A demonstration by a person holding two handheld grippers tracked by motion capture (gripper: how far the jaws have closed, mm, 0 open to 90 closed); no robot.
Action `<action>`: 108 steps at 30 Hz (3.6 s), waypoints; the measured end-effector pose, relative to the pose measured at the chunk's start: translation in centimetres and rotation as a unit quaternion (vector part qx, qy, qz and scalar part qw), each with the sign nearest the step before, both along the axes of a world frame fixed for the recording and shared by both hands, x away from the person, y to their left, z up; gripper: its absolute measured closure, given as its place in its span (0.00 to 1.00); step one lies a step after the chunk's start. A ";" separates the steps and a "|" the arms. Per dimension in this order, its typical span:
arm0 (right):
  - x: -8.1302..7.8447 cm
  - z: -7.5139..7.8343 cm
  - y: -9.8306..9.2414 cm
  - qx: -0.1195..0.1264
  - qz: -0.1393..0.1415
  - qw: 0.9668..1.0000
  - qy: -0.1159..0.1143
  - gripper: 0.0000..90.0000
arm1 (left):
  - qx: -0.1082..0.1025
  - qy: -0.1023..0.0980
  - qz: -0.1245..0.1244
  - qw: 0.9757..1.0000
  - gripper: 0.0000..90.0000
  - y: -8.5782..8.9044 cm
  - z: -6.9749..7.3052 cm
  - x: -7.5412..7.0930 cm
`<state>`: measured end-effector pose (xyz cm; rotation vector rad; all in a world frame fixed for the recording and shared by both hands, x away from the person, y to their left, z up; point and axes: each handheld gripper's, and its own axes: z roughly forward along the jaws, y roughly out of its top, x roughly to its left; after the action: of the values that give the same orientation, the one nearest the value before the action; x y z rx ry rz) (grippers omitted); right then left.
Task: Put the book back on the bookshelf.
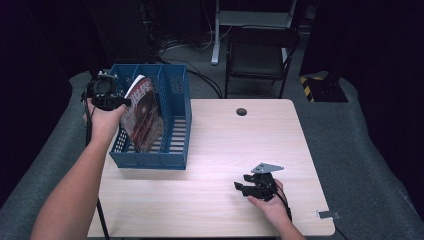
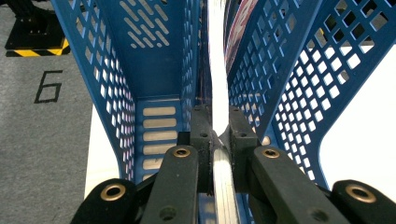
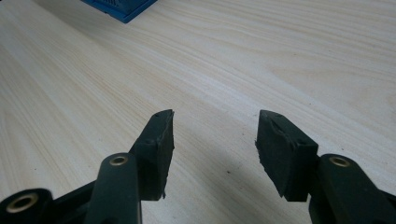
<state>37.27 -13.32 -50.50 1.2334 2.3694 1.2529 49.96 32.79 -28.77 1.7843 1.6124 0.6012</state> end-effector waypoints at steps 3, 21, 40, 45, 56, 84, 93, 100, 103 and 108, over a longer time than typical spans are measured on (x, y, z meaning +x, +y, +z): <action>0.0 0.0 0.0 0.001 -0.003 1.000 0.001 0.51 | 0.000 -0.001 0.003 1.000 0.93 0.1 0.0 0.1; 0.0 0.1 -0.2 0.000 0.000 1.000 -0.001 0.51 | 0.008 -0.029 0.026 0.999 0.94 -0.8 0.9 1.5; 0.1 0.3 -0.8 0.007 -0.002 1.000 -0.006 0.51 | 0.007 -0.054 0.049 0.997 0.94 -1.4 0.3 3.5; 0.2 0.2 -0.8 0.007 0.000 1.000 -0.006 0.51 | 0.009 -0.058 0.051 0.997 0.94 -1.6 -0.1 3.8; 0.1 0.3 -0.8 0.009 -0.003 1.000 -0.009 0.51 | 0.012 -0.066 0.053 0.996 0.94 -1.7 -0.5 4.0; 0.1 0.4 -0.8 0.008 -0.003 1.000 -0.007 0.52 | 0.001 -0.067 0.046 0.997 0.92 -1.3 -1.3 4.0; 0.1 0.4 -0.9 0.007 -0.002 1.000 -0.007 0.52 | -0.003 -0.054 0.042 0.998 0.89 -1.3 -1.6 4.1; 0.1 0.3 -0.8 0.007 -0.005 1.000 -0.010 0.52 | -0.010 -0.045 0.043 0.998 0.85 -1.0 -1.9 4.1; 0.1 0.3 -0.7 0.007 -0.004 1.000 -0.009 0.52 | -0.019 -0.040 0.042 0.998 0.81 -0.9 -2.0 4.1; 0.1 0.3 -0.8 0.004 -0.002 1.000 -0.007 0.52 | -0.029 -0.032 0.042 0.998 0.75 -0.6 -2.3 4.0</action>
<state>37.36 -14.07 -50.18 1.2268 2.3535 1.2674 53.97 32.15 -31.09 1.6457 1.6509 0.6376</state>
